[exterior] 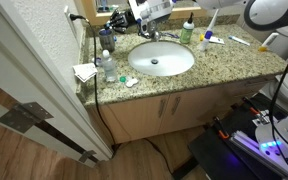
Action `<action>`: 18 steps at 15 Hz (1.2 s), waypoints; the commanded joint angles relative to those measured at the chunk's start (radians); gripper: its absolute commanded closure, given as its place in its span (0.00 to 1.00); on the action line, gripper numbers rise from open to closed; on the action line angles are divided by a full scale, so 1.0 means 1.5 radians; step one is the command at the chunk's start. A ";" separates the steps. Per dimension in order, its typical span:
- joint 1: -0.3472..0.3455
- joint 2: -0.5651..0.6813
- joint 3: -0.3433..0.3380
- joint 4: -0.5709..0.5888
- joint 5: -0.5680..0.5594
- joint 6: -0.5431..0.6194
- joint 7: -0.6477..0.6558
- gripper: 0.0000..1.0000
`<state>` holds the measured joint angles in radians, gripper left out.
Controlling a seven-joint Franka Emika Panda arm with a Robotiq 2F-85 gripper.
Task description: Open the tap
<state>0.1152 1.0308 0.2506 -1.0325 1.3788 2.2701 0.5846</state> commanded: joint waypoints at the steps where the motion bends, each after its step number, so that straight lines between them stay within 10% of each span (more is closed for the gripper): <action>1: -0.010 -0.048 0.001 -0.028 0.017 -0.012 -0.032 0.98; 6: -0.010 -0.154 -0.024 -0.105 -0.034 -0.058 -0.046 0.98; 18: -0.006 -0.502 -0.137 -0.445 -0.319 -0.346 0.224 0.98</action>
<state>0.1102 0.4257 0.0737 -1.5080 0.9626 1.8095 0.8516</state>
